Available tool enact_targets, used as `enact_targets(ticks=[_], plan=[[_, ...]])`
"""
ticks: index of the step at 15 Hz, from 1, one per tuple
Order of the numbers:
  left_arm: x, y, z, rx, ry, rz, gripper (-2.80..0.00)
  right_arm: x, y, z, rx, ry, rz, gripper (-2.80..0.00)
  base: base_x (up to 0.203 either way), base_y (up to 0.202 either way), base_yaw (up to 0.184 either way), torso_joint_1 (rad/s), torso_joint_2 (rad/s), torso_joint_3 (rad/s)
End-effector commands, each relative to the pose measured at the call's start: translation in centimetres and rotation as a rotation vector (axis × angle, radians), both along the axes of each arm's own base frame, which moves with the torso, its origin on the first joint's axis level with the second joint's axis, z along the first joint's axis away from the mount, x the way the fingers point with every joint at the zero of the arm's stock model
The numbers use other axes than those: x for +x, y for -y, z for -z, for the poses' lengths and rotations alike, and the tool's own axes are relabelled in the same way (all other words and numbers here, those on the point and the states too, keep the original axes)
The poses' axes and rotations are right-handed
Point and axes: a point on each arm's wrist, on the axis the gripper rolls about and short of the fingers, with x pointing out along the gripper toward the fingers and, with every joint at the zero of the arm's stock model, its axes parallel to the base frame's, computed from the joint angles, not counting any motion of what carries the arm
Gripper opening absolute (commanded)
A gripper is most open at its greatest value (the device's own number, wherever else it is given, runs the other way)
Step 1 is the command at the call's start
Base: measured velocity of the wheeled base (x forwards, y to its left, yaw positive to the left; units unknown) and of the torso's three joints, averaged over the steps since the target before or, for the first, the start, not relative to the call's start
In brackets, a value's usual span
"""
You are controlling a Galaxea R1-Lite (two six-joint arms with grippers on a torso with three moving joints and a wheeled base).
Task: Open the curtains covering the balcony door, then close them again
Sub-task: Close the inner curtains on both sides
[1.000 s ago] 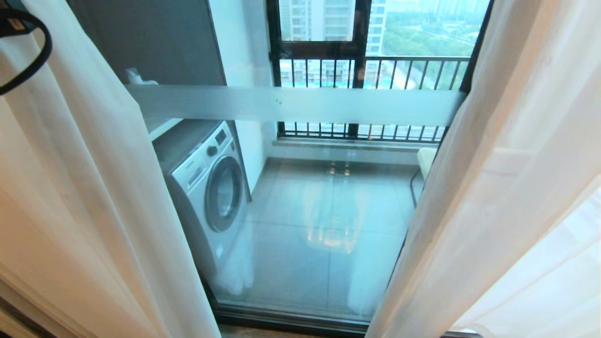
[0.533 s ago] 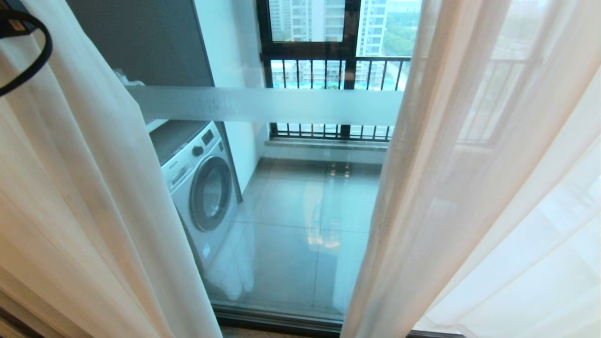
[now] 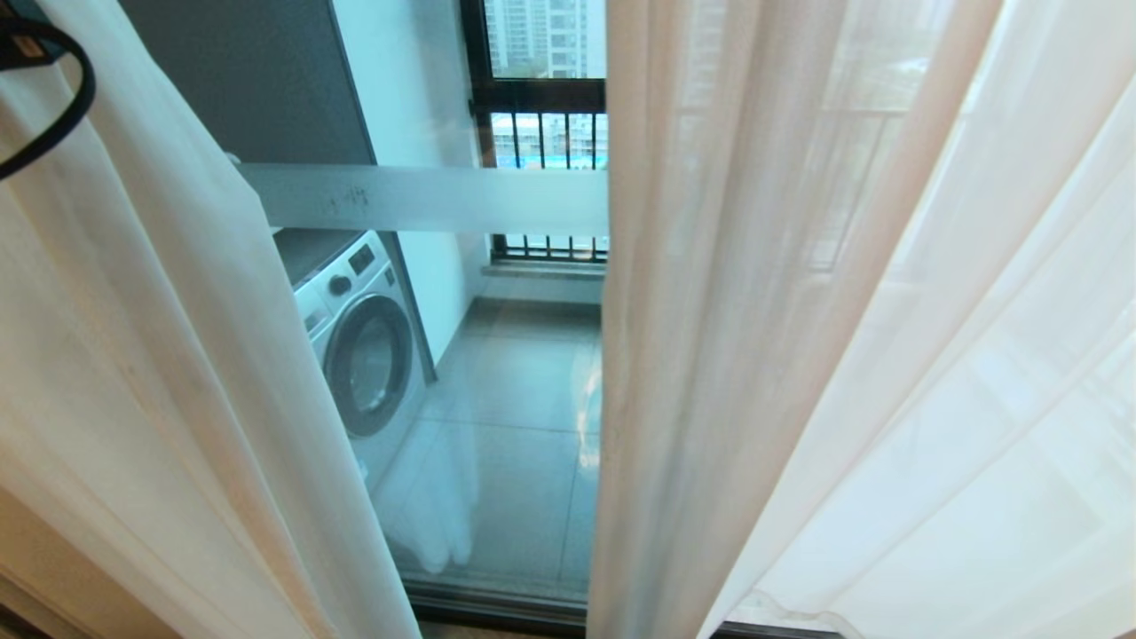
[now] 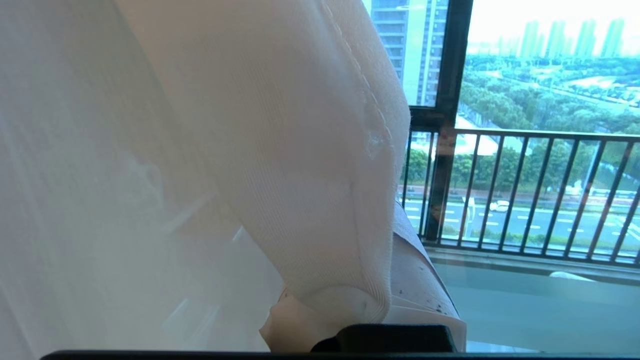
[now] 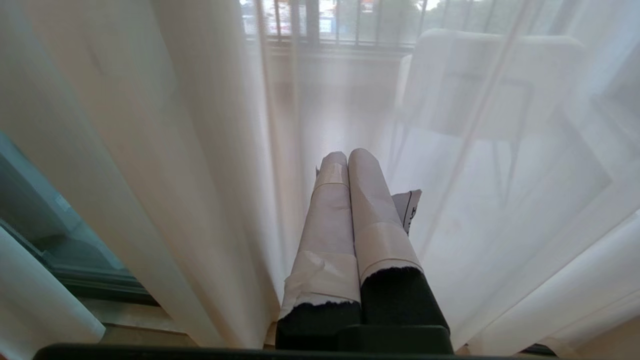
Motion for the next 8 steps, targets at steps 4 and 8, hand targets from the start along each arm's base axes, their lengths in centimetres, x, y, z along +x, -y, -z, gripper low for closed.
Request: enact_targets(ticks=[4, 8], plan=[[-0.16, -0.01, -0.11, 0.001, 0.007, -0.001, -2.8, 0.01, 0.0, -0.01, 0.0, -0.001, 0.0, -2.8, 0.0, -0.138, 0.001, 0.003, 0.0, 0.003], [-0.12, 0.41, -0.01, 0.005, 0.003, 0.015, -2.8, 0.01, 0.0, -0.01, 0.0, -0.001, 0.0, -2.8, 0.0, 0.0, 0.0, 0.0, 0.0, 0.0]])
